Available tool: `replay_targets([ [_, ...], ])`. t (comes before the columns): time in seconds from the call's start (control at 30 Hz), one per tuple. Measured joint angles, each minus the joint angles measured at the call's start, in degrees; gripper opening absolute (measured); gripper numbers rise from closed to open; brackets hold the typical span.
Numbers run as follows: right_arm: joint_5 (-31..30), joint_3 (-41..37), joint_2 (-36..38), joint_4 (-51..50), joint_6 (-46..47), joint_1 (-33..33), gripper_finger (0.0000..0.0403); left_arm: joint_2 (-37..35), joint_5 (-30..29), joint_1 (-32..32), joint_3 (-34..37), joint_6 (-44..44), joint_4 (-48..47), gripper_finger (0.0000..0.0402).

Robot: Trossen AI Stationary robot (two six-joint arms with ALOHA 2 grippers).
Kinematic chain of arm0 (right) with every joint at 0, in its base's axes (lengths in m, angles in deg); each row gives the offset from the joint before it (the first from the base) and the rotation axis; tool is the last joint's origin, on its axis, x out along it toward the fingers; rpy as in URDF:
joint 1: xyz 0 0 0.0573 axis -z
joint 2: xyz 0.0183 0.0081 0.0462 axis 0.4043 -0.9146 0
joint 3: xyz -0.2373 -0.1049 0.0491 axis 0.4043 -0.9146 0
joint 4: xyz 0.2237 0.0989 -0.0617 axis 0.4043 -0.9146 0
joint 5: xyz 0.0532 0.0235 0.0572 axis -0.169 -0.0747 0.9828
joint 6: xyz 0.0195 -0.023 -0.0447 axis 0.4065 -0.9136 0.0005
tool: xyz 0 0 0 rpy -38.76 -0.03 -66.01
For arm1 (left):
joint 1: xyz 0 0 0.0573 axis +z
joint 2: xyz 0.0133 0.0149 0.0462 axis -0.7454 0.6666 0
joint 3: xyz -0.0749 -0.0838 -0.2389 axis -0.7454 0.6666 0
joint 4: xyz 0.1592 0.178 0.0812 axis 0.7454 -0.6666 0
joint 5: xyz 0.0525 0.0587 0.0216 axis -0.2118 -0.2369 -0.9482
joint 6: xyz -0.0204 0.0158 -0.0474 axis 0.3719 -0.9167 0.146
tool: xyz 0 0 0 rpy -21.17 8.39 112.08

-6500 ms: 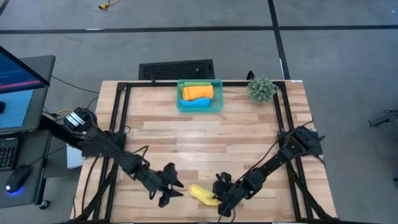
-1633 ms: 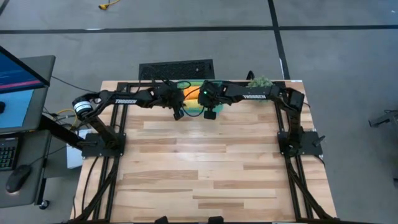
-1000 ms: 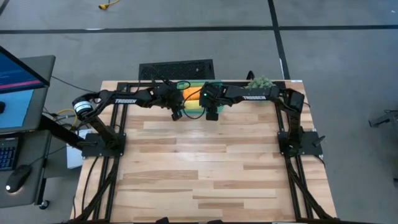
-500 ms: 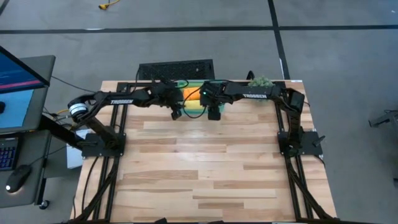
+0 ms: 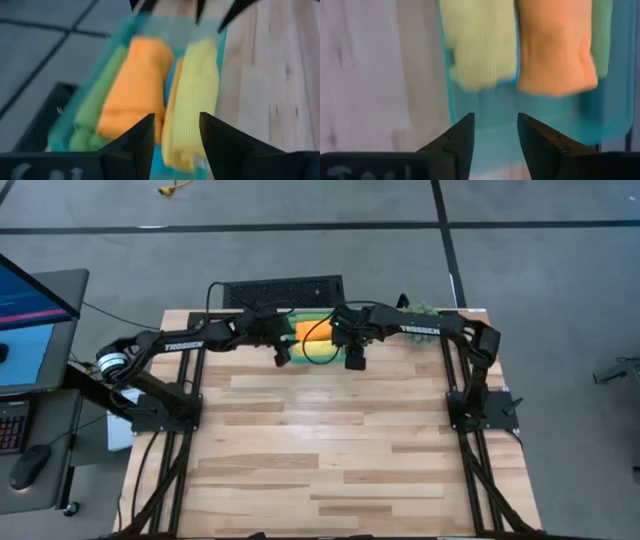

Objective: Roll microfiber towels into tight, uniform cylinder then place into a basket
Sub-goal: Put the rolled yellow towel into the green bin

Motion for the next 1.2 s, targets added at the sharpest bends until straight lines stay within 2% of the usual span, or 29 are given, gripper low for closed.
replay_targets([
  [0.17, 1.2, -0.3, 2.2, 2.0, 0.5, 0.3, 0.0149, 1.5, 0.5, -0.2, 0.0, 0.0, 4.1, 0.0125],
  [0.3, 3.2, -0.1, 2.5, 7.9, 0.8, 0.2, 0.0123, 4.8, 0.8, -0.4, 0.0, 0.0, 5.0, 0.0103],
  [0.43, 3.5, -0.1, 1.4, 9.9, 1.5, 0.1, 0.0078, 8.5, -0.3, -0.5, 0.0, -0.4, 7.8, 0.0082],
  [0.6, 4.5, -0.3, 0.2, 13.0, 3.7, 0.2, 0.0011, 9.9, -0.2, -0.4, 0.0, -0.4, 10.0, 0.0061],
  [0.73, 5.9, -0.1, -1.7, 15.4, 5.1, 0.1, 0.0018, 9.9, 0.0, -0.5, 0.0, -0.1, 9.1, 0.0046],
  [1.2, 6.3, -0.3, -6.9, 14.0, 5.6, -1.8, 0.0008, 9.9, 0.6, -0.8, 2.1, 0.2, 5.3, 0.002],
])
